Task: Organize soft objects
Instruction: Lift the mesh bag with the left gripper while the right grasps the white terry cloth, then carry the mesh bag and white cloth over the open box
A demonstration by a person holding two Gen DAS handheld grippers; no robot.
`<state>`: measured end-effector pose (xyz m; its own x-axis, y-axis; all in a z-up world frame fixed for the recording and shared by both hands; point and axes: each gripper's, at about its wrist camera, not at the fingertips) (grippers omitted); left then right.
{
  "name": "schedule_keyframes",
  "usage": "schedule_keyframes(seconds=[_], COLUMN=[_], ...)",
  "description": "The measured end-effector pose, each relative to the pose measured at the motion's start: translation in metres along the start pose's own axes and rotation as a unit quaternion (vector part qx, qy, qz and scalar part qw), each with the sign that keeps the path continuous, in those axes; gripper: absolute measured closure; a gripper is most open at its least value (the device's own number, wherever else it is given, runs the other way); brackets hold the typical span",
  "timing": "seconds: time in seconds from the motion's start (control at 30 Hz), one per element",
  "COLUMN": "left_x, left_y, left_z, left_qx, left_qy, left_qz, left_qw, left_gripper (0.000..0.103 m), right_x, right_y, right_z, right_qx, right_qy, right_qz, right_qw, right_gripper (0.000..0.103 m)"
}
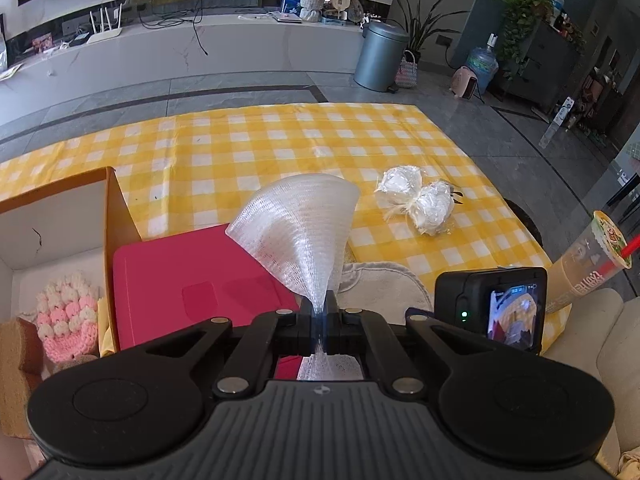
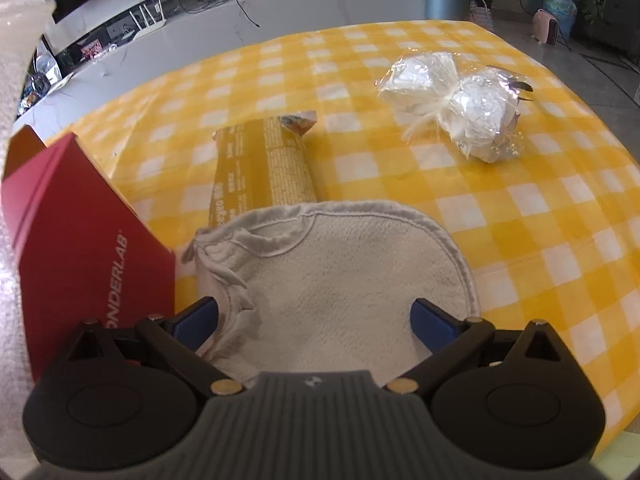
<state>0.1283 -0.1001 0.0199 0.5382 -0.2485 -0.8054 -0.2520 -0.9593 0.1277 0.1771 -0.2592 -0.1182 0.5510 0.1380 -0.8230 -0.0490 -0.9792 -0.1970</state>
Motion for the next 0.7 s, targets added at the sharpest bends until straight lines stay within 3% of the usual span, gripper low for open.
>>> schedule_keyframes(seconds=[0.13,0.33,0.43,0.67,0.7], left_x=[0.008,0.008,0.008,0.006,0.005], left_y=[-0.003,-0.007,-0.014,-0.02,-0.021], left_z=[0.005,0.009,0.008,0.01,0.01], left_qx=[-0.005,-0.008,-0.022,-0.038,-0.042], left_qy=[-0.01,-0.006,-0.009,-0.012,-0.012], left_qz=[-0.001,0.012,0.022,0.03,0.032], left_qw=[0.9999,0.9999,0.9995,0.9987,0.9986], left_gripper=[0.1,0.1,0.1,0.1,0.1], right_x=[0.009,0.008,0.002,-0.009,-0.01], right_y=[-0.013,-0.009,-0.005,0.01,0.013], right_z=[0.005,0.009,0.008,0.003,0.002], right_qx=[-0.068,-0.075,-0.073,-0.056,-0.052], right_qy=[0.006,0.02,0.021,0.022,0.02], right_qz=[0.041,0.037,0.041,0.062,0.056], right_qw=[0.997,0.996,0.996,0.996,0.997], right_gripper=[0.002,0.005,0.023,0.085,0.086])
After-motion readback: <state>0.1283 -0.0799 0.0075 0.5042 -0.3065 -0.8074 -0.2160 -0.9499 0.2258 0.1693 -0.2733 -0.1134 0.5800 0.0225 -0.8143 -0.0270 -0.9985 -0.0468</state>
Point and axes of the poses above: each gripper's, at about its wrist camera, not at the fingertips, and x roughly the way its jaws point, y to its right, z to its underside, and after that the axes turned 5 degrees about -z, right-handed
